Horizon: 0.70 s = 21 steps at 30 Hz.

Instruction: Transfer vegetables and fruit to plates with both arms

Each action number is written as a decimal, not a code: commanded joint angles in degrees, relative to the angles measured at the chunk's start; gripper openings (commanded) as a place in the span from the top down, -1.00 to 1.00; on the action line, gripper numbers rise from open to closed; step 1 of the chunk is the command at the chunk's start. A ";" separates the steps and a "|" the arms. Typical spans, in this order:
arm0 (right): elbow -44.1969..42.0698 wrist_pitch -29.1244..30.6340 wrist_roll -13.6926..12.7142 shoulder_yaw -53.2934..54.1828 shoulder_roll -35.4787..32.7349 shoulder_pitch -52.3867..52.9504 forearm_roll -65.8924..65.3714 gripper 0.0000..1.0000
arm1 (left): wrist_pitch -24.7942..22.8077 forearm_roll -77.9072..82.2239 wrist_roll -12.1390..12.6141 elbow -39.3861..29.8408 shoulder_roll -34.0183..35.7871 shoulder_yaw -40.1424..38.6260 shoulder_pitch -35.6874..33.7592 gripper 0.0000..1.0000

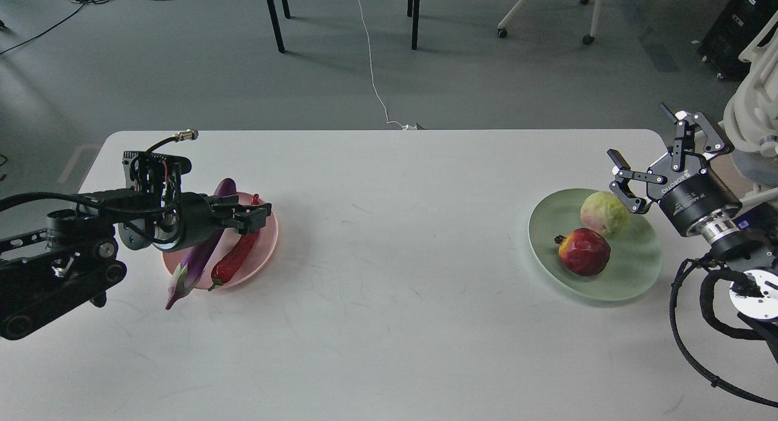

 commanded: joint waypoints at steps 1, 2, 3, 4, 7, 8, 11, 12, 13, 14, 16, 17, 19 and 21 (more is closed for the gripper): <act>-0.05 -0.01 0.00 -0.17 -0.18 0.09 0.00 -0.96 | 0.38 -8.33 -3.50 -0.09 -0.70 -7.57 0.28 -0.99; -0.05 -0.01 0.00 -0.17 -0.09 0.26 0.00 -0.96 | 0.64 -12.37 -3.77 -0.09 -1.14 -9.16 0.45 -0.99; -0.05 -0.01 0.00 -0.17 -0.01 0.53 0.00 -0.96 | 1.08 -16.85 -3.77 -0.09 -1.32 -9.52 0.54 -0.99; -0.05 -0.01 0.00 -0.26 0.34 0.70 0.00 -0.96 | 1.78 -22.20 -3.86 -0.27 -1.41 -9.70 0.63 -0.99; -0.05 -0.27 0.00 -0.43 0.79 1.23 -0.09 -0.96 | 5.20 -36.09 -4.91 -0.80 -1.41 -10.22 0.89 -0.99; -0.05 -0.45 0.00 -0.61 0.87 1.58 -0.18 -0.96 | 6.26 -39.79 -5.70 -0.80 -1.59 -10.40 1.07 -0.99; 0.04 -0.71 0.00 -1.05 0.87 3.07 -1.58 -0.96 | 8.73 -49.56 -9.47 -0.27 -3.78 -11.28 1.24 -0.99; 0.04 -0.72 0.00 -1.05 0.87 3.51 -2.19 -0.96 | 9.17 -51.41 -10.79 -0.18 -3.96 -11.54 1.42 -0.99; 0.04 -0.72 0.00 -0.96 0.87 3.95 -2.72 -0.96 | 9.43 -52.74 -12.28 -0.10 -4.31 -11.81 2.20 -0.99; 0.04 -0.80 0.00 -0.88 0.96 4.65 -2.72 -0.96 | 9.52 -53.27 -14.04 -0.01 -4.83 -12.77 3.60 -0.99; -0.31 -0.89 0.00 -0.70 2.01 6.06 -2.72 -0.97 | 9.52 -53.19 -16.77 0.52 -7.46 -17.41 7.46 -0.99; -0.49 -0.89 0.00 -0.70 2.97 6.50 -2.81 -0.97 | 9.35 -53.02 -16.95 0.96 -9.91 -21.18 10.27 -0.99; -0.58 -0.89 0.00 -0.44 4.38 6.77 -2.81 -0.97 | 9.17 -52.84 -16.08 1.31 -14.57 -28.56 14.93 -0.99; -0.58 -0.89 0.00 -0.44 4.74 6.77 -2.81 -0.97 | 9.09 -52.66 -14.24 2.18 -19.23 -33.41 18.46 -0.99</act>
